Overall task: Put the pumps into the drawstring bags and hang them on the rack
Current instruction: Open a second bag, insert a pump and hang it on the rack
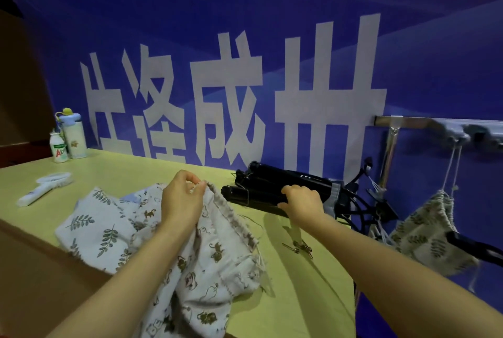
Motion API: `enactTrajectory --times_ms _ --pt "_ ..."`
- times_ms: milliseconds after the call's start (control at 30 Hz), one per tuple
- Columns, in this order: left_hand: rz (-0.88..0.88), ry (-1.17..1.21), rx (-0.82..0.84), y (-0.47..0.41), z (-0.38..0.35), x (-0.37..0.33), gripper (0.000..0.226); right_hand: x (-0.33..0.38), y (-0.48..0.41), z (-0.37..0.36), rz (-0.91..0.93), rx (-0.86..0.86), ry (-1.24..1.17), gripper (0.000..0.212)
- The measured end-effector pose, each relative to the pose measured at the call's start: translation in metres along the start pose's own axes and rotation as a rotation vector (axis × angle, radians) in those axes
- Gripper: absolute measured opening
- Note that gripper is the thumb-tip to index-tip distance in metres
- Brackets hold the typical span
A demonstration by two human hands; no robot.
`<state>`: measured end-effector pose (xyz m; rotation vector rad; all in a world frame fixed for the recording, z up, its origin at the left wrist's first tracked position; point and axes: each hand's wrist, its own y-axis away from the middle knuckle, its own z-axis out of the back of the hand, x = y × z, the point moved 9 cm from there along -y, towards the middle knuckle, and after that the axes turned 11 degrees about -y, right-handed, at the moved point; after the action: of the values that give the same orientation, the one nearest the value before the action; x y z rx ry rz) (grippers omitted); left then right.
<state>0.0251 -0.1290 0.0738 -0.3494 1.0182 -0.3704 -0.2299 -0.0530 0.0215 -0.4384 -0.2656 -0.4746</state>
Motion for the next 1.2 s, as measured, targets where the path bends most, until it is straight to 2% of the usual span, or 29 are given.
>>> enactTrajectory --times_ms 200,500,967,1200 --pt "0.044 0.018 0.012 -0.006 -0.021 0.017 0.013 -0.013 -0.013 -0.015 0.018 -0.026 0.072 0.042" --pt "0.065 0.011 0.03 -0.008 -0.036 0.031 0.011 -0.039 -0.027 -0.025 -0.09 0.0 0.116 0.042" --pt "0.092 0.027 0.011 -0.003 -0.015 0.031 0.012 -0.018 -0.005 0.006 0.059 -0.1 0.137 0.041" --pt "0.102 0.029 -0.054 0.001 0.02 0.03 0.015 0.013 0.011 0.044 0.134 -0.223 0.039 0.048"
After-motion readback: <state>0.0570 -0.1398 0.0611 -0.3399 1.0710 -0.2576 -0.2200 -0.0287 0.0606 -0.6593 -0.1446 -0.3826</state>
